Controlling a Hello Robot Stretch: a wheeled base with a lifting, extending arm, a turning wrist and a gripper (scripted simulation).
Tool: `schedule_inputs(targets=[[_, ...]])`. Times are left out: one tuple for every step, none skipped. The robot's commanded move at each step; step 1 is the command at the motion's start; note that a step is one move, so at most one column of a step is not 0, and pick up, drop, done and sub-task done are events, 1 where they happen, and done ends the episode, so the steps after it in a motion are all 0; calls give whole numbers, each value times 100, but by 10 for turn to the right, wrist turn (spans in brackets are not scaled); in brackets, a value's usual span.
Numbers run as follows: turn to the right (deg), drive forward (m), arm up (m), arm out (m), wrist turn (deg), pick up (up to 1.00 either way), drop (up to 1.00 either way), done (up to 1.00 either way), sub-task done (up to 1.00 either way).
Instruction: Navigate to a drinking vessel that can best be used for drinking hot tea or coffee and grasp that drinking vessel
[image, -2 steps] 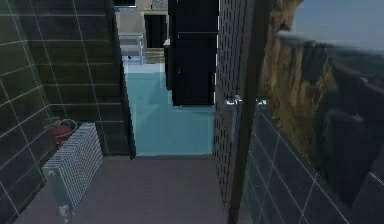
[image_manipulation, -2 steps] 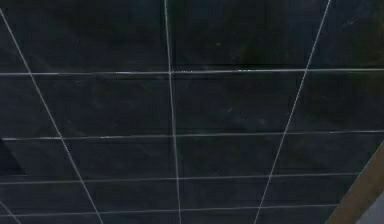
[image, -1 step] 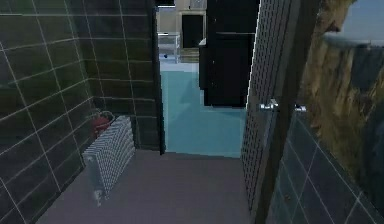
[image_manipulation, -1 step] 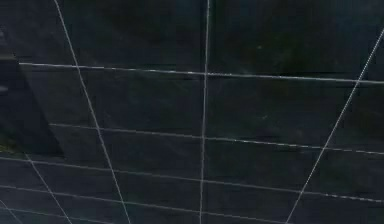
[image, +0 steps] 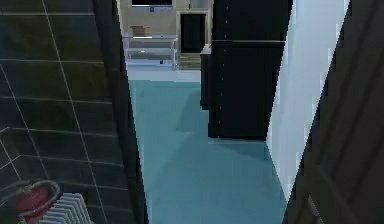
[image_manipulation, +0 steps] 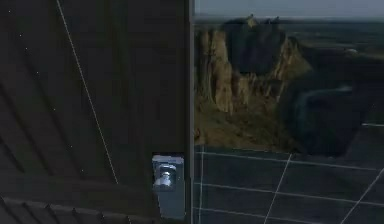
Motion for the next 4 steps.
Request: schedule_inputs(targets=[[0,100,0,0,0,0,0,0,0],[-210,0,0,0,0,0,0,0,0],[0,100,0,0,0,0,0,0,0],[-90,0,0,0,0,0,0,0,0]])
